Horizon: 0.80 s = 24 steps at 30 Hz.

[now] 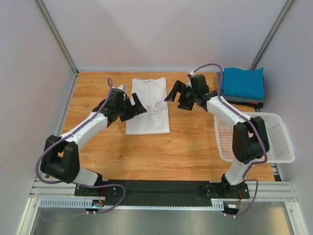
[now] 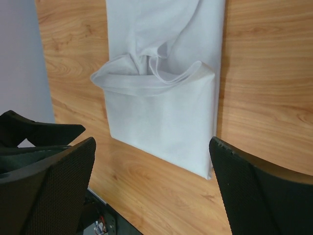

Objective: Fold and stack the t-shirts
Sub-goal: Fold the tshirt

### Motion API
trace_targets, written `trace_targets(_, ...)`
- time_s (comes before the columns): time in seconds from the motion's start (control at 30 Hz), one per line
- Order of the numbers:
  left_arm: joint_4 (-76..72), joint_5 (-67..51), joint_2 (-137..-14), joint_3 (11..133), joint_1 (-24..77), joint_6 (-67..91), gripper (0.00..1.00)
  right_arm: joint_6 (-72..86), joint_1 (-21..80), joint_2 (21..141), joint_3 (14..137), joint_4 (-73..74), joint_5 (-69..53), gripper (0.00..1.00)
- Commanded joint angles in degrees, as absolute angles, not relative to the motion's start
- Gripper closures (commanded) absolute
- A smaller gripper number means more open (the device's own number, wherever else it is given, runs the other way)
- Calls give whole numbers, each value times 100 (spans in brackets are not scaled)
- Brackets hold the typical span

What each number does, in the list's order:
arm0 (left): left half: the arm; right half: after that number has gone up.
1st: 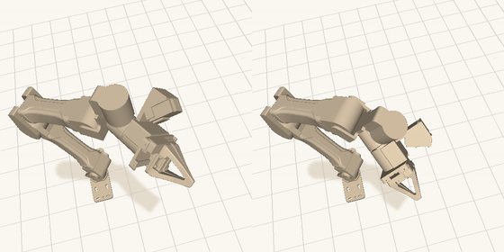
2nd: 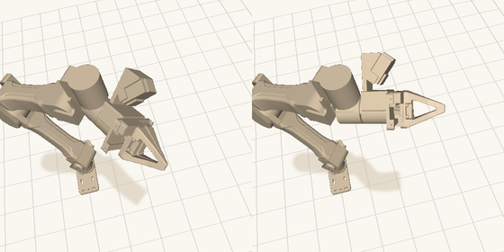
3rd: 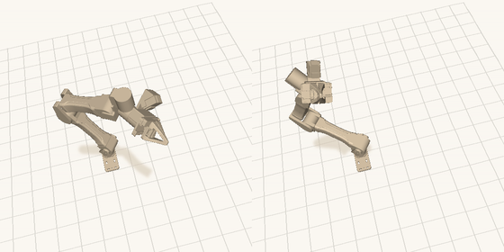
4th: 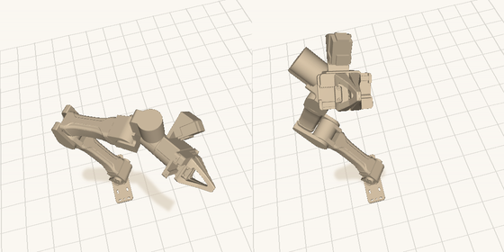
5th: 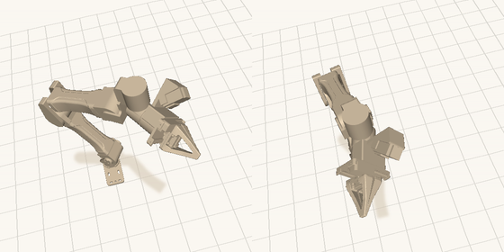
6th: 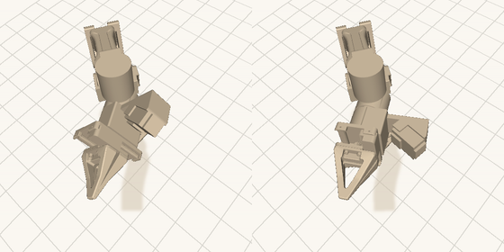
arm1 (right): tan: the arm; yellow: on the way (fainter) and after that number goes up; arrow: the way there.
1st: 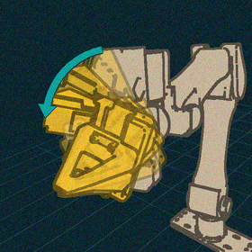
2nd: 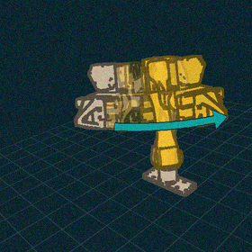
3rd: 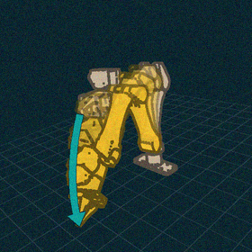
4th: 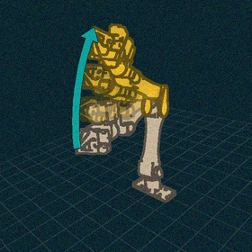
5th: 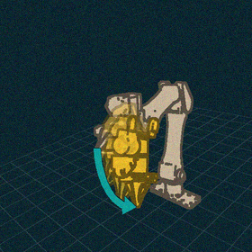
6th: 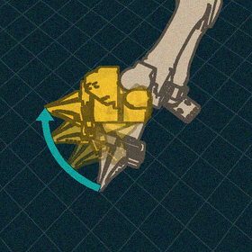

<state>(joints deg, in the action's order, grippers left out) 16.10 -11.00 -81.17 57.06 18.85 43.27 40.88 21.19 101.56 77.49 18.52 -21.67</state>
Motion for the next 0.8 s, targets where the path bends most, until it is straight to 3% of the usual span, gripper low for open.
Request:
trace_targets(0.0, 1003, -739, -8340, 5616, 2197, 4605, 3, 3762, 2092, 9546, 7401, 1949, -1399, 0)
trace_targets(0.33, 694, -185, -9474, 5950, 2654, 4886, 4, 3147, 2031, 8307, 7313, 3032, 622, 0)
trace_targets(0.77, 422, 395, -10493, 6600, 2742, 5291, 4, 2637, 1697, 7963, 7339, 3454, 1335, 0)
